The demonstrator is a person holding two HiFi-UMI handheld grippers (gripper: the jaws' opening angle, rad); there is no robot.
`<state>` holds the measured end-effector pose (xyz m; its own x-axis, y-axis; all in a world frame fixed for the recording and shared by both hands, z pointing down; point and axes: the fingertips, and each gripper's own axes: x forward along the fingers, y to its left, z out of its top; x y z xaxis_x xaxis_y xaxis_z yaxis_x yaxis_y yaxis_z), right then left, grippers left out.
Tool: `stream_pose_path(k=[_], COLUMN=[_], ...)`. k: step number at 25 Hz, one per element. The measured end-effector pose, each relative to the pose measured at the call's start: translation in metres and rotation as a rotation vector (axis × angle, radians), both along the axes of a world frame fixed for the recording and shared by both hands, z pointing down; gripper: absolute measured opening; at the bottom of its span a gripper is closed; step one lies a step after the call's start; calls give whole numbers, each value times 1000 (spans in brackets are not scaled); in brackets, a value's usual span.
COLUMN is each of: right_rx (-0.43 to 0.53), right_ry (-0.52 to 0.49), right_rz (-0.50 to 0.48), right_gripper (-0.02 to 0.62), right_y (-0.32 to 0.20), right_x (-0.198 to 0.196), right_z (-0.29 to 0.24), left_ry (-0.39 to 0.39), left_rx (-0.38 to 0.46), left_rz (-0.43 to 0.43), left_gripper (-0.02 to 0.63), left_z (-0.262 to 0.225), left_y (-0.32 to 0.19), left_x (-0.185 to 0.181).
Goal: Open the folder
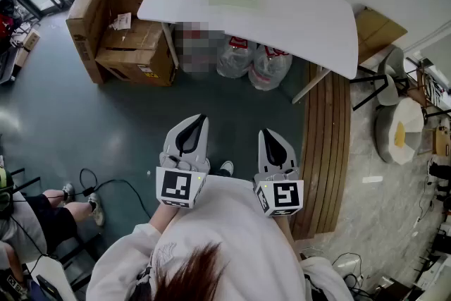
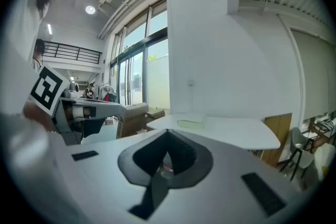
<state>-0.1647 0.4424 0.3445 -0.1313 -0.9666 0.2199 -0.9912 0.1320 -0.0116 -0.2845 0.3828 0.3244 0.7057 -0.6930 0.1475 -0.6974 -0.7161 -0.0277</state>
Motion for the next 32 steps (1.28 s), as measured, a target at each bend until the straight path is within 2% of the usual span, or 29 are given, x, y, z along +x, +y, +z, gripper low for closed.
stream_pose_path(k=[27, 32], right_rx=[30, 46], right_ry=[6, -23], right_rz=[1, 1], right_gripper=[6, 7], right_y=[-3, -3], right_x=[-11, -8], right_z=[-8, -12], left_ry=[9, 16], left_rx=[12, 0], left_rz=[9, 12], left_gripper=[8, 8], left_z=[-6, -5], left_y=[-4, -4], left_x=[-8, -4])
